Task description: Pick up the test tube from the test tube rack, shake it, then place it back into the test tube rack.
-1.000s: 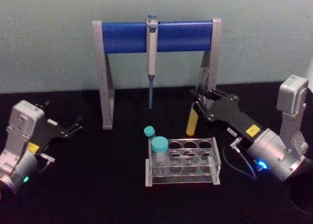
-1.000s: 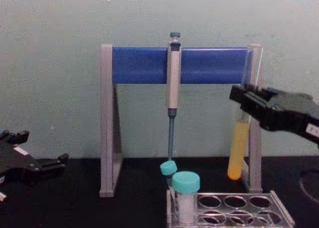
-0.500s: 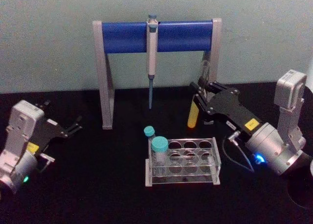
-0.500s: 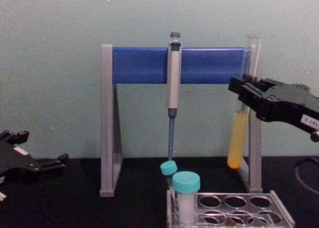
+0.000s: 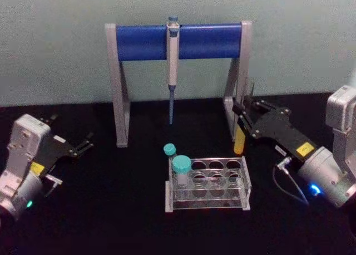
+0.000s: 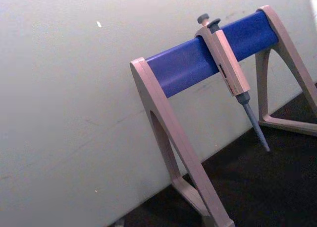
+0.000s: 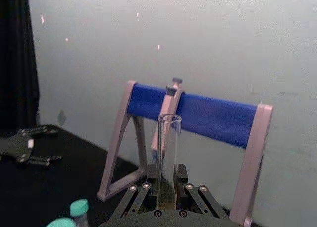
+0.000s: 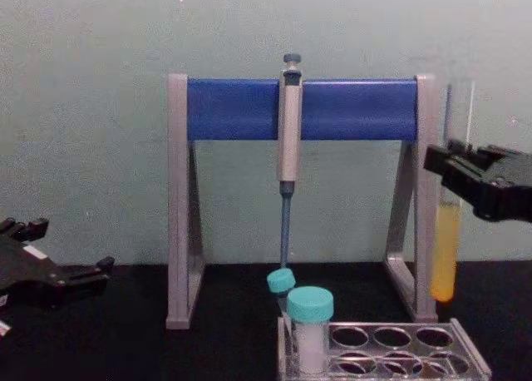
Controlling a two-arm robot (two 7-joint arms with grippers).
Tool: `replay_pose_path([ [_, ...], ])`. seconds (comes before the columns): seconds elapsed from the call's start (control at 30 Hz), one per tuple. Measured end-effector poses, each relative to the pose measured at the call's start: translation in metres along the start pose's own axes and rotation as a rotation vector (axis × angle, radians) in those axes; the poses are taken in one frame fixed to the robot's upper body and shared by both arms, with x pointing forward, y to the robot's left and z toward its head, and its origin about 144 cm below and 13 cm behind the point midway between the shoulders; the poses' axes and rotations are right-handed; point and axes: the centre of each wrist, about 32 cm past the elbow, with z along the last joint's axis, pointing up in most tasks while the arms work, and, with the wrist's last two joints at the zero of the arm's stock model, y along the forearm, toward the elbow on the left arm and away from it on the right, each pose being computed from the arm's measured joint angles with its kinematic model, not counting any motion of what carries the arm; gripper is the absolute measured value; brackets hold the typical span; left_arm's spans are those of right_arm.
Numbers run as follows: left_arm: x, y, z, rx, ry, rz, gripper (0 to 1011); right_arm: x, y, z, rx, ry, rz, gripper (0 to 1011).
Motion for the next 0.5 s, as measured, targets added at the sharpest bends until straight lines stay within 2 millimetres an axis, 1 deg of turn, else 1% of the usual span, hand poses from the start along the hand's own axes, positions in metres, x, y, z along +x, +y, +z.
replay_pose_path([
  [0.1, 0.0, 0.0, 0.0, 0.0, 0.0, 0.0, 1010, -0.0002, -0.0045, 0.0017, -0.02, 0.008, 0.029, 229],
  [0.27, 0.0, 0.0, 0.0, 0.0, 0.0, 0.0, 1010, -0.0016, -0.0059, 0.0016, -0.028, 0.039, 0.071, 229],
  [0.5, 0.0, 0.0, 0.0, 0.0, 0.0, 0.0, 1010, -0.0061, 0.0023, -0.0012, -0.014, 0.1, 0.156, 229],
])
